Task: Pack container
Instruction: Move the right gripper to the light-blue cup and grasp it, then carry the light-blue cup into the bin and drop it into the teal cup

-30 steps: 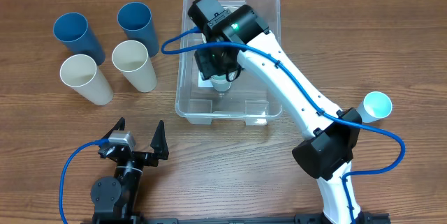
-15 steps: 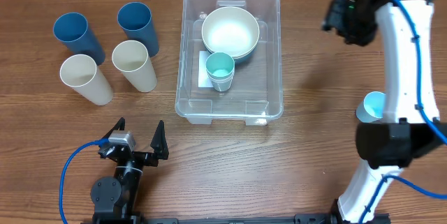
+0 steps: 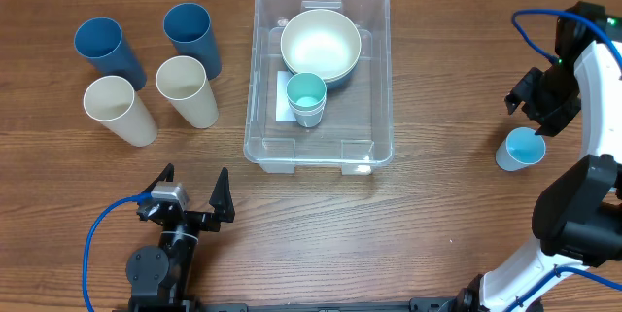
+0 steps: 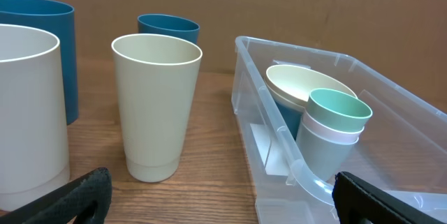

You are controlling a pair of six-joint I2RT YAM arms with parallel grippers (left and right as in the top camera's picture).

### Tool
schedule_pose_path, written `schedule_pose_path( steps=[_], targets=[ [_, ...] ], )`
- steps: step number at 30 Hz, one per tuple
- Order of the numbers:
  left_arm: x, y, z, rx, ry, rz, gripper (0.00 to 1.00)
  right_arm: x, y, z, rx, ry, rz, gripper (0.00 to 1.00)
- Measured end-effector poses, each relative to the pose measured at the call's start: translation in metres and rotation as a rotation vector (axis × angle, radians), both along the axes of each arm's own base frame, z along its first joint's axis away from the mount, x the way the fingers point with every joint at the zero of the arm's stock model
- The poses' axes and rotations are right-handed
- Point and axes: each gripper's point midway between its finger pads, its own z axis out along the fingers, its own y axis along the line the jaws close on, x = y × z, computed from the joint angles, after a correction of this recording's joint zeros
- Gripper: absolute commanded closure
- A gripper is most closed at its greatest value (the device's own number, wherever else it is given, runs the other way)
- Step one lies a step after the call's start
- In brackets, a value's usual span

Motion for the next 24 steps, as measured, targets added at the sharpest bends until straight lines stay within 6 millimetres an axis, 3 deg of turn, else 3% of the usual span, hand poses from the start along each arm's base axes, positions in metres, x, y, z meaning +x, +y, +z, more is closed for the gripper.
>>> schedule_pose_path(
  steps=[6,8,10,11,14,22,24],
  targets=[
    [0.000,0.000,0.000,0.000,0.000,0.000,0.00,-0.002,0.000,-0.038,0.001,0.004,-0.018,0.41],
    [0.000,0.000,0.000,0.000,0.000,0.000,0.00,-0.003,0.001,-0.050,0.001,0.004,-0.022,0.46],
    [0.000,0.000,0.000,0.000,0.000,0.000,0.00,0.000,0.000,-0.060,-0.005,-0.015,-0.027,0.55],
    [0.000,0.000,0.000,0.000,0.000,0.000,0.00,0.000,0.000,-0.066,-0.006,-0.019,-0.027,0.70],
    [0.000,0.000,0.000,0.000,0.000,0.000,0.00,-0.002,0.002,-0.077,-0.001,-0.021,-0.036,0.96],
    [0.000,0.000,0.000,0.000,0.000,0.000,0.00,-0.001,0.002,-0.077,0.004,-0.027,-0.036,0.96],
    [0.000,0.000,0.000,0.000,-0.001,0.000,0.00,0.010,0.000,-0.056,0.002,-0.051,-0.028,0.96]
  ],
)
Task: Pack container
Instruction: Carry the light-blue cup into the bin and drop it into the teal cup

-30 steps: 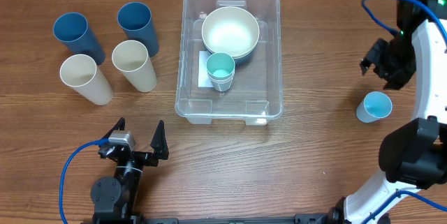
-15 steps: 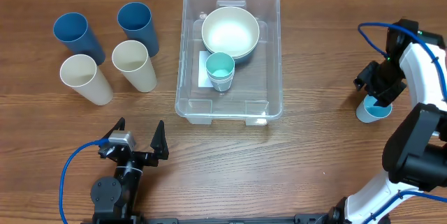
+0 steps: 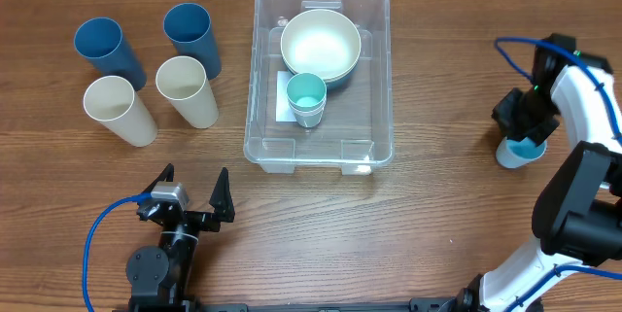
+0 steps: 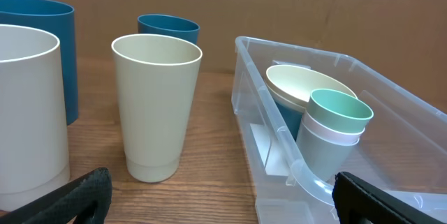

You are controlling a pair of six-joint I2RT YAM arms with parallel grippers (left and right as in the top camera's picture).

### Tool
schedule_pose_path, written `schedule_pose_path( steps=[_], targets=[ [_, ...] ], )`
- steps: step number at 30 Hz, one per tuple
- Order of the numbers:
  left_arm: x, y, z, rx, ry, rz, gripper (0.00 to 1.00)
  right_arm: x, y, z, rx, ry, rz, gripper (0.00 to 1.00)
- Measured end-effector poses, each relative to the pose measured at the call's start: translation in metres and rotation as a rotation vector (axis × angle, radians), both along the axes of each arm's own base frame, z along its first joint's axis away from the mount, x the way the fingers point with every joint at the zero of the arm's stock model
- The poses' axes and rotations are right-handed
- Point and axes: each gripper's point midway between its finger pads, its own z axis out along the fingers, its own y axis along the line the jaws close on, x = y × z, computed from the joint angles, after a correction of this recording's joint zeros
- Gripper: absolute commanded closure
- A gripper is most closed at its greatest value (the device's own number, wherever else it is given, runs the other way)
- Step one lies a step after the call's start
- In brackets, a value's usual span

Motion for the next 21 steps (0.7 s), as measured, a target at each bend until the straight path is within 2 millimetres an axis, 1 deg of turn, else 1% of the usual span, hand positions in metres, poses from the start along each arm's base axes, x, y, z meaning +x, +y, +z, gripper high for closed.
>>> schedule_pose_path(
  steps=[2,3,4,5,6,7,8,9,10,11,12,13,15,16,17,18,19,21],
  targets=[
    [0.000,0.000,0.000,0.000,0.000,0.000,0.00,0.018,-0.004,0.033,-0.010,-0.055,0.008,0.96],
    [0.000,0.000,0.000,0.000,0.001,0.000,0.00,0.032,-0.005,0.058,-0.020,-0.112,0.014,0.96],
    [0.000,0.000,0.000,0.000,0.000,0.000,0.00,0.042,-0.004,0.078,-0.025,-0.161,0.024,0.96],
    [0.000,0.000,0.000,0.000,0.001,0.000,0.00,0.055,0.000,0.107,-0.030,-0.230,0.041,0.96],
    [0.000,0.000,0.000,0.000,0.001,0.000,0.00,0.069,0.009,0.134,-0.032,-0.304,0.069,0.96],
    [0.000,0.000,0.000,0.000,0.000,0.000,0.00,0.076,0.023,0.156,-0.024,-0.357,0.102,0.96],
    [0.000,0.000,0.000,0.000,0.001,0.000,0.00,0.082,0.044,0.176,-0.014,-0.404,0.155,0.96],
    [0.000,0.000,0.000,0.000,0.000,0.000,0.00,0.088,0.065,0.191,-0.005,-0.445,0.208,0.96],
    [0.000,0.000,0.000,0.000,0.000,0.000,0.00,0.094,0.106,0.209,0.014,-0.497,0.312,0.96],
    [0.000,0.000,0.000,0.000,0.000,0.000,0.00,0.095,0.143,0.216,0.037,-0.522,0.400,0.96],
    [0.000,0.000,0.000,0.000,0.000,0.000,0.00,0.092,0.175,0.219,0.061,-0.529,0.475,0.96],
    [0.000,0.000,0.000,0.000,0.001,0.000,0.00,0.085,0.212,0.219,0.084,-0.528,0.562,0.96],
    [0.000,0.000,0.000,0.000,0.000,0.000,0.00,0.072,0.260,0.219,0.109,-0.527,0.679,0.96],
    [0.000,0.000,0.000,0.000,0.000,0.000,0.00,0.065,0.279,0.219,0.113,-0.528,0.727,0.96],
    [0.000,0.000,0.000,0.000,0.000,0.000,0.00,0.055,0.303,0.219,0.120,-0.529,0.785,0.96],
    [0.000,0.000,0.000,0.000,0.001,0.000,0.00,0.053,0.307,0.219,0.121,-0.529,0.798,0.96],
    [0.000,0.000,0.000,0.000,0.000,0.000,0.00,0.043,0.328,0.219,0.127,-0.528,0.851,0.96],
    [0.000,0.000,0.000,0.000,0.000,0.000,0.00,0.030,0.350,0.218,0.124,-0.525,0.910,0.96]
  ],
)
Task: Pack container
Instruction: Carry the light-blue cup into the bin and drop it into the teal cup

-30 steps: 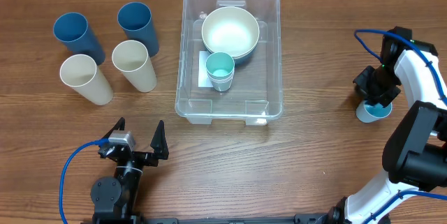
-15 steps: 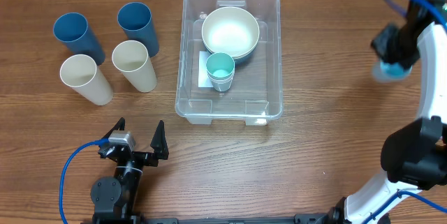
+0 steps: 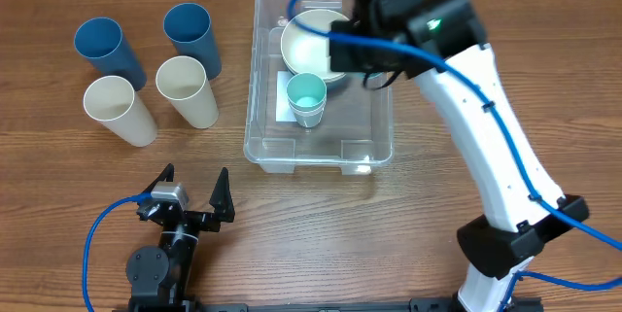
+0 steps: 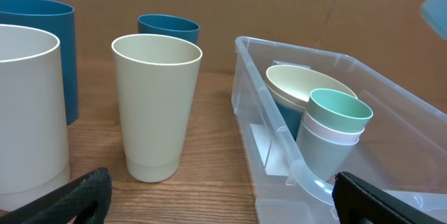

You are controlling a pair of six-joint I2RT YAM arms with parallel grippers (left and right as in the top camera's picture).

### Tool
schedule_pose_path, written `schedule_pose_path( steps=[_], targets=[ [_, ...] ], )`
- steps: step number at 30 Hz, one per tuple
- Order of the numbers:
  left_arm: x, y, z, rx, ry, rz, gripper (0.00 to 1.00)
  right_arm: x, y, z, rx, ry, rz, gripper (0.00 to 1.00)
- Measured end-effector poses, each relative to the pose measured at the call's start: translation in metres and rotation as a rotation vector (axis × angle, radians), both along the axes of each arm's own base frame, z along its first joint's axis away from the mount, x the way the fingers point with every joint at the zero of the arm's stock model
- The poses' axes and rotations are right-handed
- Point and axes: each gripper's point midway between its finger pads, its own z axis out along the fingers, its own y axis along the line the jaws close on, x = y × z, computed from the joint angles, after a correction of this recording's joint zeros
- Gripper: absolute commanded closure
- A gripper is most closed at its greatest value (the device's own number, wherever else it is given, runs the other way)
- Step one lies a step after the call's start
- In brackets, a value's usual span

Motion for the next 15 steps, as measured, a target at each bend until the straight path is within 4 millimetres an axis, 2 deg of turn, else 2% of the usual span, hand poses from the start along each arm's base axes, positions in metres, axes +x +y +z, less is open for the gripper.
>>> schedule_pose_path(
  steps=[1,4,5,10,15],
  targets=[
    [0.000,0.000,0.000,0.000,0.000,0.000,0.00,-0.010,0.018,-0.004,-0.010,0.003,0.045,0.96],
    [0.000,0.000,0.000,0.000,0.000,0.000,0.00,-0.017,0.037,-0.016,-0.027,0.025,0.089,0.96],
    [0.000,0.000,0.000,0.000,0.000,0.000,0.00,-0.017,0.044,-0.028,-0.043,0.047,0.100,0.96],
    [0.000,0.000,0.000,0.000,0.000,0.000,0.00,-0.007,0.057,-0.076,-0.103,0.130,0.111,0.96],
    [0.000,0.000,0.000,0.000,0.000,0.000,0.00,0.005,0.065,-0.077,-0.086,0.088,0.123,0.96]
  ],
)
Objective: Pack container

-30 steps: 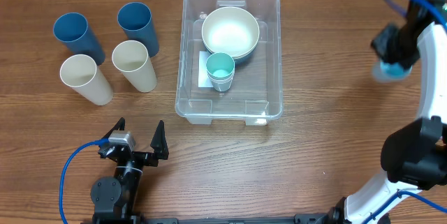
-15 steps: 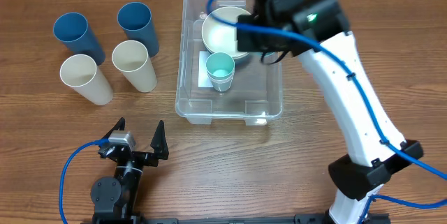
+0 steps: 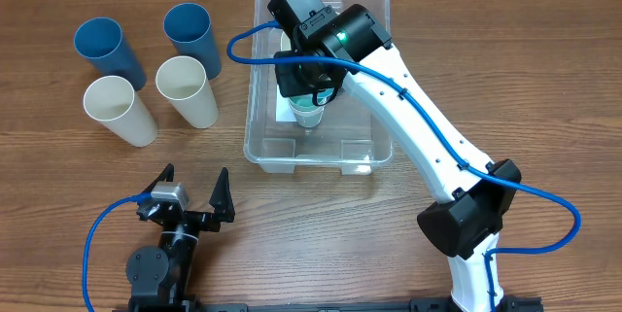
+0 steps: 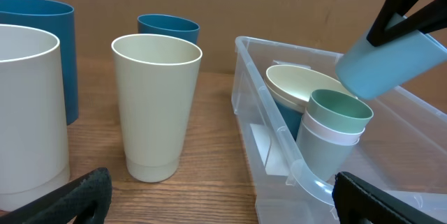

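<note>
A clear plastic container holds stacked cream bowls and a teal cup nested in a white one. My right gripper reaches over the container and is shut on a light blue cup. That cup hangs tilted just above and to the right of the teal cup; from overhead it is mostly hidden under the gripper. My left gripper rests open near the table's front edge, with nothing between its fingers.
Two dark blue tumblers and two cream tumblers stand left of the container. The right arm stretches across the container's right side from its base at the front right.
My right gripper has moved from the back of the container to over the nested teal cup. The light blue cup now shows fully in the left wrist view. The left arm is still.
The light blue cup stood on the table at the far right with my right gripper above it. Then the gripper was down at the cup. Later the cup was gone from the table and the arm was over the container; now the cup hangs over the teal one.
</note>
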You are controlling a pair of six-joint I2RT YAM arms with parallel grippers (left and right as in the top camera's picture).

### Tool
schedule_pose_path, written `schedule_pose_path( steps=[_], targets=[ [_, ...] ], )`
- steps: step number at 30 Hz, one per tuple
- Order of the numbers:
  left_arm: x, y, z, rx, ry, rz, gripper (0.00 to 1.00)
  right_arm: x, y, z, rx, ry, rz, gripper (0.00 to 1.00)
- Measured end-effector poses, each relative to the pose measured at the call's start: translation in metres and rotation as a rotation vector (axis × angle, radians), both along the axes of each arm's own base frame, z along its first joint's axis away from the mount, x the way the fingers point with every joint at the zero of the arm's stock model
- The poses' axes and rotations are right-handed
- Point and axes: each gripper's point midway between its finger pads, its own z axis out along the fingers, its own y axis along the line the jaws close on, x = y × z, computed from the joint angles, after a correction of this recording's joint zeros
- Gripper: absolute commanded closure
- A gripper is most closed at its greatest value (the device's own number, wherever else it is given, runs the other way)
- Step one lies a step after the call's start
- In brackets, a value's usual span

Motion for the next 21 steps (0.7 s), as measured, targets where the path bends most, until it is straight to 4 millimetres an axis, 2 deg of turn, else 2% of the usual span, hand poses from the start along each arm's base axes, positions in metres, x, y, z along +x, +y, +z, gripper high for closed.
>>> schedule_pose_path(
  steps=[2,3,4,5,7,9,16,18,21],
  targets=[
    [0.000,0.000,0.000,0.000,0.000,0.000,0.00,0.001,0.001,0.000,-0.001,-0.007,0.004,0.96],
    [0.000,0.000,0.000,0.000,0.000,0.000,0.00,0.002,0.001,0.000,-0.001,-0.007,0.005,0.91],
    [0.000,0.000,0.000,0.000,0.000,0.000,0.00,0.002,0.001,-0.002,-0.003,-0.005,0.005,0.79],
    [0.000,0.000,0.000,0.000,0.000,0.000,0.00,0.003,0.001,-0.005,-0.007,-0.001,0.006,0.74],
    [0.000,0.000,0.000,0.000,0.000,0.000,0.00,0.005,0.003,-0.013,-0.017,0.010,0.008,0.57],
    [0.000,0.000,0.000,0.000,0.000,0.000,0.00,0.006,0.004,-0.019,-0.024,0.018,0.009,0.49],
    [0.000,0.000,0.000,0.000,0.000,0.000,0.00,0.006,0.004,-0.022,-0.029,0.023,0.010,0.44],
    [0.000,0.000,0.000,0.000,0.000,0.000,0.00,0.001,-0.001,-0.024,-0.048,0.046,0.015,0.43],
    [0.000,0.000,0.000,0.000,0.000,0.000,0.00,-0.004,-0.012,-0.011,-0.062,0.065,0.006,0.42]
  ],
)
